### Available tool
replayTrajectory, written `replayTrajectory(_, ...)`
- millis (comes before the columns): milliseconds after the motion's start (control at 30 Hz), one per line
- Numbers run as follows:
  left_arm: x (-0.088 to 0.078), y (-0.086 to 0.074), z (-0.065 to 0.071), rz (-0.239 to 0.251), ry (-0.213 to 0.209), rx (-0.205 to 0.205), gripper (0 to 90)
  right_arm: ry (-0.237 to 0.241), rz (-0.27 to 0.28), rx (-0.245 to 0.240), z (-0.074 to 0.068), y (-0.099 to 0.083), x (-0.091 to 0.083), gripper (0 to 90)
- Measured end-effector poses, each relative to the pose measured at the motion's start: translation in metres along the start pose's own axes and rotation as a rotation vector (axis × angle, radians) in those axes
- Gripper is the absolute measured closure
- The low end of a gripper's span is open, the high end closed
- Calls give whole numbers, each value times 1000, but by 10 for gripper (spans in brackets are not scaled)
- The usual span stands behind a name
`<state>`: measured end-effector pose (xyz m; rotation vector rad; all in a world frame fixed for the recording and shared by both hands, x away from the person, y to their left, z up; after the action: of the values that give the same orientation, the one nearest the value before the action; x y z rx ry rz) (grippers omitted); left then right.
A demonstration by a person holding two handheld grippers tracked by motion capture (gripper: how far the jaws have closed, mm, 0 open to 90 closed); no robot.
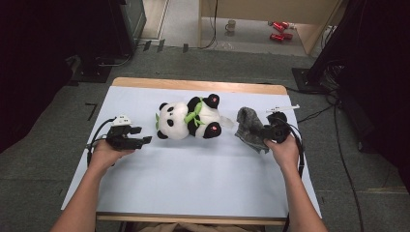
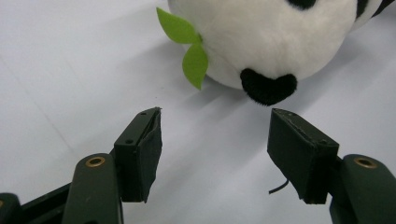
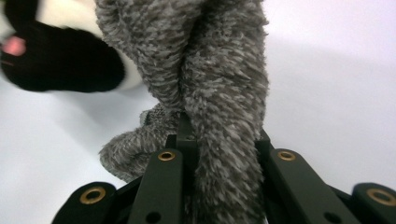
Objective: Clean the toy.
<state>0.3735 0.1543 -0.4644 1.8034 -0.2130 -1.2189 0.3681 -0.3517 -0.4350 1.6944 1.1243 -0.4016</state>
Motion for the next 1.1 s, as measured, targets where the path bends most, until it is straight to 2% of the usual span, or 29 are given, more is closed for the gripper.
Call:
replayTrajectory(67, 0, -2, -1, 5, 6, -4, 356, 2, 2, 32, 8, -2, 3, 750)
replayTrajectory(167, 0, -3, -4, -1, 16, -13, 358, -24, -16, 61, 18, -5, 9, 750)
replayTrajectory(433, 3, -5, -5, -6, 19, -12, 355, -70, -20, 83, 44, -11, 18, 746)
replayTrajectory(600, 4, -6, -5, -15, 19, -7, 355, -82, -22, 97, 53, -15, 23, 722)
replayTrajectory(767, 4, -6, -5, -22, 19, -10, 355, -93, -10, 101, 57, -15, 27, 614)
replayTrajectory(933, 4, -6, -4, -23, 22, -10, 354, -142, 6, 81, 56, -14, 26, 431)
replayTrajectory(1100, 4, -6, -4, -30, 20, -9, 354, -137, 41, 61, 51, -12, 16, 378)
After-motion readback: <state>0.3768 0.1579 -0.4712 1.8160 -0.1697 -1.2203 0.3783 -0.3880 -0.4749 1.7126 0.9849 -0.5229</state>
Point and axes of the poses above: each handheld gripper's, and its own axes: x roughly forward along the jaws, y roughly out of its top, z roughly to its right, the point moved 1 cm from there along x, roughly forward along the jaws, and after that the axes turned 15 degrees about x, right-handed, at the moved point
